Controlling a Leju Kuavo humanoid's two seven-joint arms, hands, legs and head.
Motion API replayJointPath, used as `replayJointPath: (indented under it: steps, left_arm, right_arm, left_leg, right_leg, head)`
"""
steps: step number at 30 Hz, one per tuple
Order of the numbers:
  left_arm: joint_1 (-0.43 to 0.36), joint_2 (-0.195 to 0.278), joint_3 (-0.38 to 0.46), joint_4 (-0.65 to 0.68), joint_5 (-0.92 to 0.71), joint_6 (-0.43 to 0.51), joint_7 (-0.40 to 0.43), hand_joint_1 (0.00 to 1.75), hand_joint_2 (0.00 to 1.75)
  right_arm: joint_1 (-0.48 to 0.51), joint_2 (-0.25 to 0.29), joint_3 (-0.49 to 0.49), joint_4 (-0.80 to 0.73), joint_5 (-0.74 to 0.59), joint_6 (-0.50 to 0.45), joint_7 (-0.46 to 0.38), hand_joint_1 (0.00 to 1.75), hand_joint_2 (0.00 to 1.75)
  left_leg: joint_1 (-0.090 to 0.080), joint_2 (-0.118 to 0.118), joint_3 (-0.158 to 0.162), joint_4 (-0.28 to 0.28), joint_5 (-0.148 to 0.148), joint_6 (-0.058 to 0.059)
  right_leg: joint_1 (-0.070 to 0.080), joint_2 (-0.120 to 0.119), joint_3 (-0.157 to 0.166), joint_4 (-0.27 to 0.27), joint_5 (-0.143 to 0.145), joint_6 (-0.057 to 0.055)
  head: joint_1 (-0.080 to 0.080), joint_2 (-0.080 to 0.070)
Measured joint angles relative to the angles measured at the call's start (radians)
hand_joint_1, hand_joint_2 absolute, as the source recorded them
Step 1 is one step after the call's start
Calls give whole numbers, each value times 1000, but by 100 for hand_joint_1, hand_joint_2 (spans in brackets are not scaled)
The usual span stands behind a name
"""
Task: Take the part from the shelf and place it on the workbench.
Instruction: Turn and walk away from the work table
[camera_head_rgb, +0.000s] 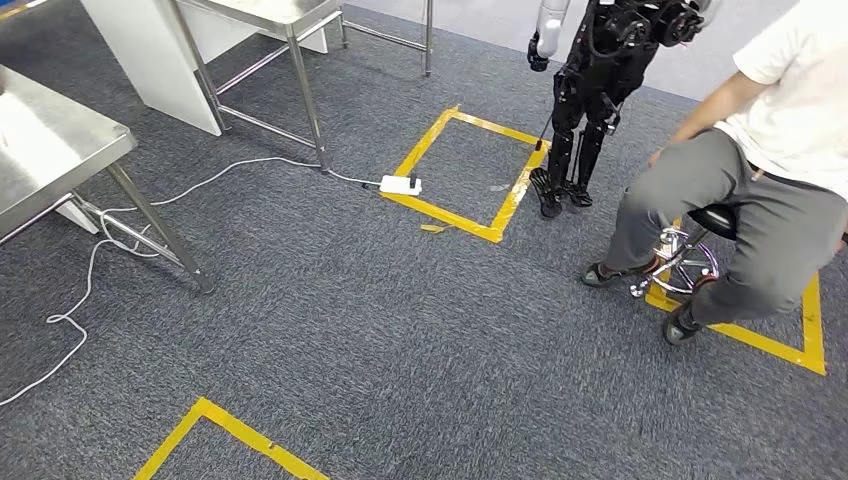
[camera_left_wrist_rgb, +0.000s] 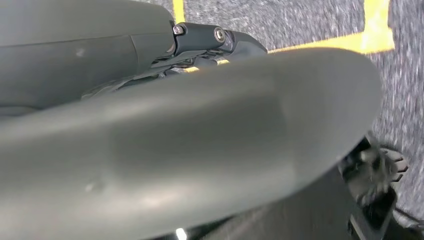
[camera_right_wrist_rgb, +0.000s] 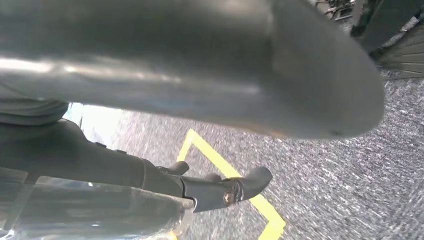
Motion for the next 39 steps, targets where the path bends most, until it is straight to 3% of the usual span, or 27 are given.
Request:
replayJointPath:
  steps: [2,3,4,5,6,7,9,11,13,15,17,18,20,22,24,26,28,30,32,33,34,35,37,39]
  left_arm:
    - [1,-2,0,0,-1,0,0,0,0]
    - [1,-2,-1,0,-1,0,0,0,0]
    - [1,-3,-1,0,-1,0,0,0,0]
    - [1,-4,-1,0,-2,0,0,0,0]
    - [1,-4,-1,0,-3,0,0,0,0]
    - [1,-5,-1,0,-5,1,1,0,0]
    - [0,-5,-1,0,-8,6,2,0,0]
    - [-1,-7,-2,0,-12,11,3,0,0]
    - [-1,-10,-2,-1,-16,14,3,0,0]
    - [2,-10,-3,0,-17,14,2,0,0]
    - [7,-11,-5,0,-21,14,2,0,0]
    - [9,-11,-6,0,-24,13,1,0,0]
    - [10,-11,-9,0,-27,13,1,0,0]
    - [10,-9,-10,0,-28,13,0,0,0]
    - [8,-6,-11,0,-28,13,0,0,0]
    - [6,-7,-14,-1,-28,13,0,0,0]
    - [4,-9,-17,-1,-28,13,0,0,0]
    - [5,-11,-18,-1,-28,13,0,0,0]
    - [7,-11,-18,-1,-28,13,0,0,0]
    - [8,-11,-18,-1,-28,13,0,0,0]
    - [8,-11,-18,-1,-28,13,0,0,0]
    - [8,-11,-18,-1,-28,12,0,0,0]
    - [8,-11,-18,-1,-28,12,0,0,0]
    - [7,-10,-19,-1,-31,11,0,0,0]
  right_arm:
    - [-1,-1,0,0,0,0,0,0,0]
    - [0,-1,0,0,0,0,0,0,0]
    - [1,-2,0,0,1,0,0,0,0]
    - [1,-3,0,0,1,0,0,0,0]
    - [0,-2,0,0,2,0,0,0,0]
    - [-2,-1,0,0,3,0,0,0,0]
    - [-5,0,0,0,5,0,0,0,0]
    - [-4,-1,0,0,8,0,1,0,0]
    - [-3,-2,-1,0,11,0,3,0,0]
    - [-3,-3,-1,0,15,-1,4,0,0]
    - [-4,-2,-1,0,19,-1,5,0,0]
    - [-4,-2,-1,0,20,-1,6,0,0]
    - [-3,-2,-1,0,22,-1,7,0,0]
    - [-3,1,-1,0,22,-1,8,0,0]
    - [-4,4,-1,0,22,-1,8,0,0]
    - [-3,5,-1,0,22,-1,8,0,0]
    - [-1,5,-1,0,22,-1,8,0,0]
    - [-3,4,-1,0,22,-1,8,0,0]
    - [-5,4,-1,0,22,-1,8,0,0]
    - [-5,3,-1,0,22,-1,8,0,0]
    - [-3,3,-1,0,22,-1,8,0,0]
    - [-1,2,-1,0,22,-1,8,0,0]
    - [-1,1,-1,0,22,-2,8,0,0]
    - [-5,2,-1,0,23,-2,8,0,0]
  left_leg:
    - [-1,31,-2,0,-1,0]
    - [0,45,-2,1,-2,-2]
    - [1,58,-1,1,-4,-4]
    - [3,70,3,2,-7,-9]
    - [2,81,6,2,-11,-16]
    - [0,93,10,4,-16,-24]
    - [-6,115,19,4,-24,-38]
    - [-1,128,27,3,-28,-49]
    - [8,83,16,37,-59,-57]
    - [11,18,-37,150,-125,-56]
    - [10,-3,-103,274,-171,-51]
    - [9,-6,-120,296,-166,-46]
    - [4,-18,-96,224,-99,-31]
    - [-3,-60,-39,93,-31,-13]
    - [-11,-83,-14,33,-12,-5]
    - [-14,-63,-10,20,-6,0]
    - [-12,-40,-2,-2,9,7]
    - [-10,-10,1,-15,16,11]
    - [-10,23,-2,-15,16,12]
    - [-10,39,-3,-15,15,11]
    - [-9,52,-3,-14,14,9]
    - [-8,65,-1,-13,11,5]
    - [-8,90,6,-10,2,-10]
    - [-11,112,16,-7,-8,-27]
  right_leg:
    - [-6,-13,-55,113,-43,8]
    - [-10,-17,-57,122,-42,18]
    - [-15,-23,-36,89,-26,30]
    - [-20,-38,4,21,-2,43]
    - [-23,-65,46,-51,22,51]
    - [-23,-88,79,-109,41,52]
    - [-18,-106,103,-153,58,38]
    - [-18,-80,102,-154,62,19]
    - [-21,-56,102,-157,64,1]
    - [-16,-33,102,-157,66,-15]
    - [-6,-4,101,-157,67,-24]
    - [-1,12,101,-157,67,-26]
    - [5,43,105,-157,68,-27]
    - [8,69,108,-156,69,-25]
    - [7,89,103,-157,73,-19]
    - [6,104,95,-161,79,-8]
    - [10,68,78,-142,69,-4]
    - [10,10,29,-51,20,-6]
    - [2,-11,-35,76,-34,1]
    - [-4,-14,-50,108,-43,10]
    - [-10,-19,-42,99,-35,22]
    - [-17,-30,-10,47,-14,37]
    - [-27,-79,75,-97,33,57]
    - [-25,-108,115,-164,57,49]
  head:
    - [1,0]
    - [1,0]
    - [1,0]
    - [1,0]
    - [3,0]
    - [4,0]
    - [1,0]
    - [-4,0]
    - [-7,0]
    - [-10,0]
    - [-11,0]
    - [-11,0]
    - [-11,0]
    - [-11,0]
    - [-11,0]
    - [-11,0]
    - [-9,0]
    - [-6,0]
    - [-5,0]
    - [-5,0]
    - [-4,0]
    - [-4,0]
    - [-3,0]
    - [-6,0]
